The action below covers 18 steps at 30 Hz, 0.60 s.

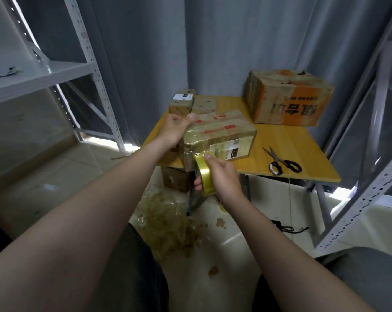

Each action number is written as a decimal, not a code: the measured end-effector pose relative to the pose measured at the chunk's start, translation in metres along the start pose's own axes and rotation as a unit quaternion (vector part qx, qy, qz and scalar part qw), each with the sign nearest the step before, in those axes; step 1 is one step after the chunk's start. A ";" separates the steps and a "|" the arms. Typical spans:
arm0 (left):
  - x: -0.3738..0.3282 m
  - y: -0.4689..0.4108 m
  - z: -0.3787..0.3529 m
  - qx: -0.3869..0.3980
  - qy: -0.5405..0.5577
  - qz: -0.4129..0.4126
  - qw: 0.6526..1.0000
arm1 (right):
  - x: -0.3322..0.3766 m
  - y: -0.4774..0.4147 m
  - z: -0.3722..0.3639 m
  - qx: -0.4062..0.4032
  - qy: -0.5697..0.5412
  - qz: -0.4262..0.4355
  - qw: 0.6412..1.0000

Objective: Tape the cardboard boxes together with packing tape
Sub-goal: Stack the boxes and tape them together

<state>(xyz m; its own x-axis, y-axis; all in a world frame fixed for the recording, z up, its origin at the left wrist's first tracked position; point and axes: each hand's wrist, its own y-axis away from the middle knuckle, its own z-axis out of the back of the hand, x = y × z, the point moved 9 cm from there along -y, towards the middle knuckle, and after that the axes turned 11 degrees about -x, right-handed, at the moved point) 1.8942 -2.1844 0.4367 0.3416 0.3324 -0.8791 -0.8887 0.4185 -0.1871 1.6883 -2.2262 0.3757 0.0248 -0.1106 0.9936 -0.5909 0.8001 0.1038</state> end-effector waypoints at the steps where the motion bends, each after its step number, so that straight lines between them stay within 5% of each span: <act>1: -0.001 0.006 -0.005 0.044 0.006 -0.005 0.999 | 0.001 -0.001 -0.001 0.004 0.000 -0.002 1.000; 7: 0.005 0.026 -0.008 0.164 0.041 -0.079 0.982 | -0.005 -0.001 -0.004 0.004 0.017 0.004 1.000; 18: 0.014 0.013 -0.004 0.122 0.026 -0.042 0.991 | -0.011 -0.006 -0.002 -0.032 0.028 0.013 0.999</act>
<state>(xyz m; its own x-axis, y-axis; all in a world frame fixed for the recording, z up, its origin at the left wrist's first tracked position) 1.8856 -2.1779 0.4199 0.3900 0.2469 -0.8871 -0.7557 0.6363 -0.1551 1.6932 -2.2290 0.3641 0.0562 -0.0588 0.9967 -0.5389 0.8386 0.0798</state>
